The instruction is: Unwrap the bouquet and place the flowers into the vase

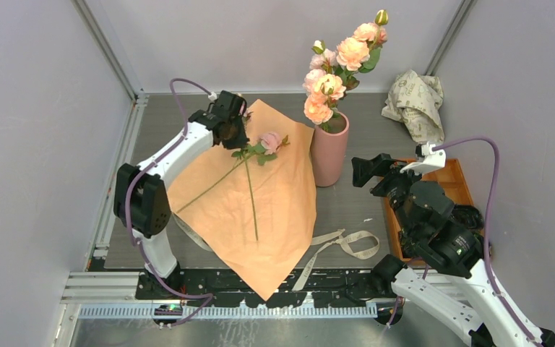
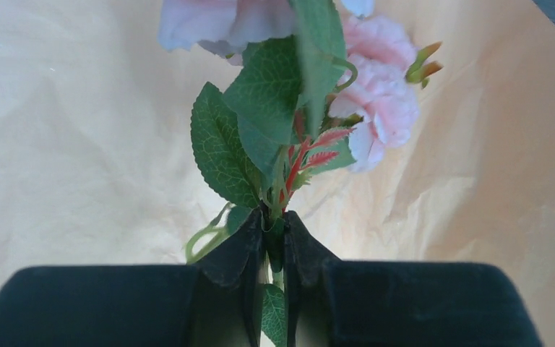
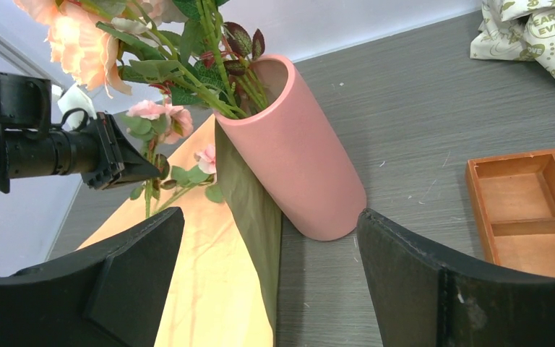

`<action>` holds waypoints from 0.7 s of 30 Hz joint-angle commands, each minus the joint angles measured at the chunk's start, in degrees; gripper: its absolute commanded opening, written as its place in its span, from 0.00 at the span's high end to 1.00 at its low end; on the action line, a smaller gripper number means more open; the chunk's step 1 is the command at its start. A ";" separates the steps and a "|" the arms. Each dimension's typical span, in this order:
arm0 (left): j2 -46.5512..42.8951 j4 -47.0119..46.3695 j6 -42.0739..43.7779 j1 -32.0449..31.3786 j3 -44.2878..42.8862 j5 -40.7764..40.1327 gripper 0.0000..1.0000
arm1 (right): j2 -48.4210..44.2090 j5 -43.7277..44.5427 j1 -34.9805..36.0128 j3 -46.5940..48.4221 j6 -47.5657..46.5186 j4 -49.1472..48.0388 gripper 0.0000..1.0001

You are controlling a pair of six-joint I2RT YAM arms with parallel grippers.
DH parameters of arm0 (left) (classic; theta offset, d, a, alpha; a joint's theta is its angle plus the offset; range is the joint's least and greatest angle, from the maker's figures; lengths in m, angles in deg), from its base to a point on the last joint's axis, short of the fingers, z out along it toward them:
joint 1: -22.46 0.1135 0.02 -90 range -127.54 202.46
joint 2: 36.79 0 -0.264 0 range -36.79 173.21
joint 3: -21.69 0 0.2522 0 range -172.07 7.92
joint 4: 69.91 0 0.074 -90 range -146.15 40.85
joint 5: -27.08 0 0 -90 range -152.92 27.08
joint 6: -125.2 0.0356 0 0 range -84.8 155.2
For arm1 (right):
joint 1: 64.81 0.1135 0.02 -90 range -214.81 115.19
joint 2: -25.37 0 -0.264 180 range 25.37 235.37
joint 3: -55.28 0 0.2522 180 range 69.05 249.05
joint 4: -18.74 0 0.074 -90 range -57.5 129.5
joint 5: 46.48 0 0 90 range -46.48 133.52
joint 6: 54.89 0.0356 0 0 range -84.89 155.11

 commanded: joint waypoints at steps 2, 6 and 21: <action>-5.92 -9.03 -0.42 1.24 3.70 13.63 0.83 | -0.55 0.77 0.18 -0.24 0.97 -1.33 0.05; -7.42 -19.63 -2.24 3.23 9.99 25.20 0.79 | -0.59 0.75 0.18 -0.68 1.27 -1.38 0.05; -2.45 -23.79 -2.49 5.05 11.88 33.04 0.69 | -0.54 1.01 0.15 -1.49 1.72 -0.83 0.05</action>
